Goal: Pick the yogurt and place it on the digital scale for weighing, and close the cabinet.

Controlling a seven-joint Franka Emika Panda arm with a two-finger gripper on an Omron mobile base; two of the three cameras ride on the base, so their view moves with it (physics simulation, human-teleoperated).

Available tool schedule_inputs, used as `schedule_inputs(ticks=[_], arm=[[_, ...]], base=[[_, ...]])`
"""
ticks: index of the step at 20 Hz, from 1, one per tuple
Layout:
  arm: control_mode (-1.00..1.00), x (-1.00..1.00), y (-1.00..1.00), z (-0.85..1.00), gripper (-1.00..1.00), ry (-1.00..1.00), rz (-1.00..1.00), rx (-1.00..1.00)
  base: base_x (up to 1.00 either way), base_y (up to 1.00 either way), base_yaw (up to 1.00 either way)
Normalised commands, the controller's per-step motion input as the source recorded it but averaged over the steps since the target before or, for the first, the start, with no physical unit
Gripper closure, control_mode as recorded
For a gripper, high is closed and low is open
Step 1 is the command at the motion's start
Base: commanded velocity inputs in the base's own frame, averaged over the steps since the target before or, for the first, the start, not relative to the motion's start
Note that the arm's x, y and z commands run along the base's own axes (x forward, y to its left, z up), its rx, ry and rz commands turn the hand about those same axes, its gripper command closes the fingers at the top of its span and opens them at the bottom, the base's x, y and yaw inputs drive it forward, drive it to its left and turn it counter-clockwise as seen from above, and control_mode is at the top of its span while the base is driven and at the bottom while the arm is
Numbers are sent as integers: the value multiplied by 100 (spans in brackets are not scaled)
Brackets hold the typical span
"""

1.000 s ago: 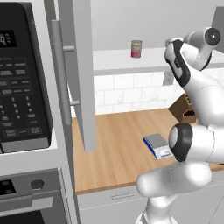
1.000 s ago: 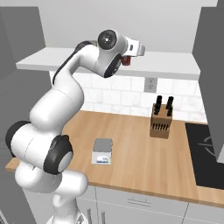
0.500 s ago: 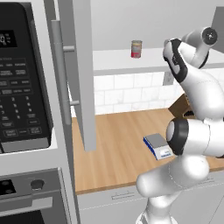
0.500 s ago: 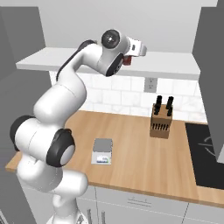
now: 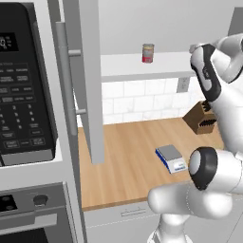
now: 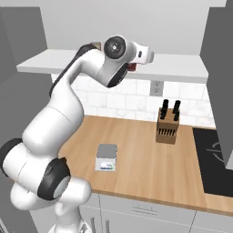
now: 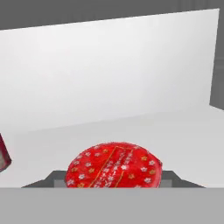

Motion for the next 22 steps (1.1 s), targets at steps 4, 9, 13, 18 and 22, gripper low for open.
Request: schedule_inputs(ticks=[4, 9, 13, 18, 22], arm=[[-100, -100, 0, 0, 100, -12, 0, 5], [-100, -100, 0, 0, 100, -2, 3, 5], [-100, -100, 17, -61, 100, 0, 19, 6], [-100, -36, 37, -95, 100, 8, 48, 2], [-100, 14, 26, -99, 100, 10, 65, 0]], base=[[0, 0, 0], [0, 0, 0], [0, 0, 0], [0, 0, 0], [0, 0, 0]])
